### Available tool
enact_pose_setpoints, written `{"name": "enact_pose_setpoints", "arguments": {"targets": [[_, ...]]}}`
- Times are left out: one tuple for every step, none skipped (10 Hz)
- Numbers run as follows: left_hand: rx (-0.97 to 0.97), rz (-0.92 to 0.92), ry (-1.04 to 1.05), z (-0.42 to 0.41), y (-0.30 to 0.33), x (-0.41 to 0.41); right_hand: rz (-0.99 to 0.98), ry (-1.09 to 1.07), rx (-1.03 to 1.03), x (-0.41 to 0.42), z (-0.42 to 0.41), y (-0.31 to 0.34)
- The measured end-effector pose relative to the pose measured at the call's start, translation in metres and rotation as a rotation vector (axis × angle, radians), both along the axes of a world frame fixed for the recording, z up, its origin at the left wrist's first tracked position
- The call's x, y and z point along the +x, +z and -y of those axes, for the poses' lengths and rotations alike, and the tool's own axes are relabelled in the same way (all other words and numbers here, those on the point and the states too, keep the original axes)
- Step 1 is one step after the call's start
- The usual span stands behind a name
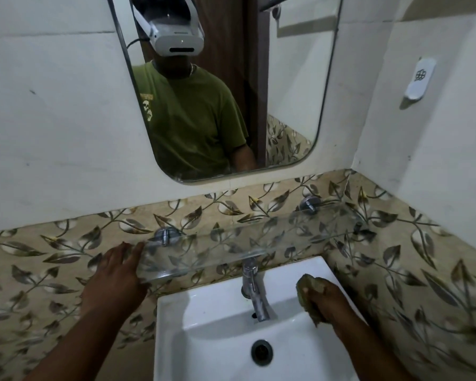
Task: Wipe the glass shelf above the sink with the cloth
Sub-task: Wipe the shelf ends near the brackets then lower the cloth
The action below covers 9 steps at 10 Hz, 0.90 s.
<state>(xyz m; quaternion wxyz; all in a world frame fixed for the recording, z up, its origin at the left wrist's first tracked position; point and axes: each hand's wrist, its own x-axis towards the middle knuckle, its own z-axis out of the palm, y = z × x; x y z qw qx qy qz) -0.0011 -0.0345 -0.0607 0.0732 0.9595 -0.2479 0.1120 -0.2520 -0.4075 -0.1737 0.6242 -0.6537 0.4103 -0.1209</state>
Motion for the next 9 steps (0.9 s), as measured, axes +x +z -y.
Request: {"name": "enact_pose_setpoints", "arguments": {"targets": [[0.001, -0.001, -0.002, 0.0, 0.0, 0.001, -0.26, 0.159, -0.643, 0.012, 0.024, 0.005], [0.004, -0.008, 0.007, -0.002, -0.002, 0.004, -0.288, 0.139, -0.771, 0.022, 0.029, 0.026], [0.009, -0.002, 0.003, -0.003, -0.004, 0.005, -0.123, 0.186, -0.523, 0.027, 0.029, 0.043], [0.023, 0.005, 0.008, -0.002, -0.005, 0.005, -0.06, 0.259, -0.372, 0.033, 0.03, 0.048], [0.013, 0.002, 0.023, -0.001, -0.004, 0.005, -0.079, 0.223, -0.3, 0.046, 0.039, 0.045], [0.026, -0.014, 0.03, -0.002, -0.005, 0.006, -0.237, 0.121, -0.339, 0.047, 0.067, 0.017], [0.021, -0.019, 0.021, -0.002, -0.004, 0.003, -0.417, 0.01, -0.471, 0.032, 0.085, -0.02], [0.048, -0.019, 0.03, -0.002, -0.002, 0.002, -0.334, 0.036, -0.57, 0.011, 0.029, 0.0], [0.077, -0.063, 0.064, 0.0, 0.005, -0.004, -0.3, 0.088, -0.627, -0.011, -0.018, -0.019]]}}
